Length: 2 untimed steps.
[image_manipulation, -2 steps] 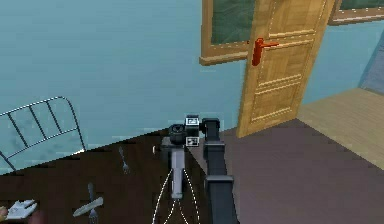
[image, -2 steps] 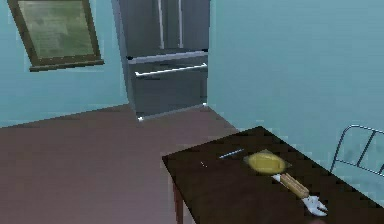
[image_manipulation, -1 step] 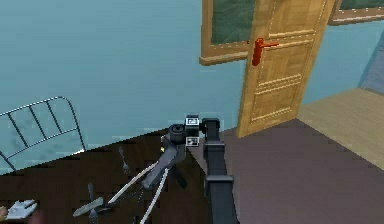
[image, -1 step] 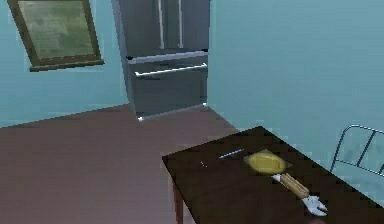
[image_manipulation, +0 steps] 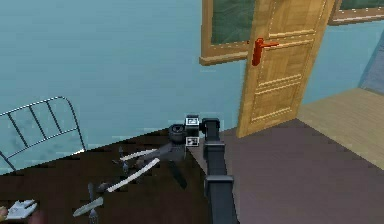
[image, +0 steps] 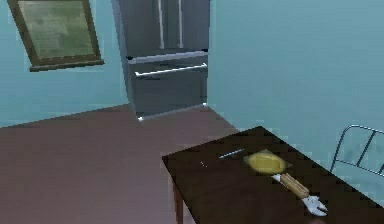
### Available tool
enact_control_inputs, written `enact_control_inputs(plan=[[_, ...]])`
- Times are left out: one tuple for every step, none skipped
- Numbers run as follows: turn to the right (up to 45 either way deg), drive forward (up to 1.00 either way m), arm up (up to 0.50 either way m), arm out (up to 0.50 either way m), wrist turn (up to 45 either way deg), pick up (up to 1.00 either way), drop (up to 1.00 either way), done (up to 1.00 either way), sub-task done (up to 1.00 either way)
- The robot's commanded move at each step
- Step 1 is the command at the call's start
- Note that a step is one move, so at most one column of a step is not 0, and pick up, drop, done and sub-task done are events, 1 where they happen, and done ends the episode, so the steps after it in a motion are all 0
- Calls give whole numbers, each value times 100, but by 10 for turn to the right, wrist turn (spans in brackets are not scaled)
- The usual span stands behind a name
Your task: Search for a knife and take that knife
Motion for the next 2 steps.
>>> enact_control_inputs(plan=[[0,0,0,0,450,0,0,0,0],[0,0,0,0,420,0,0,0,0]])
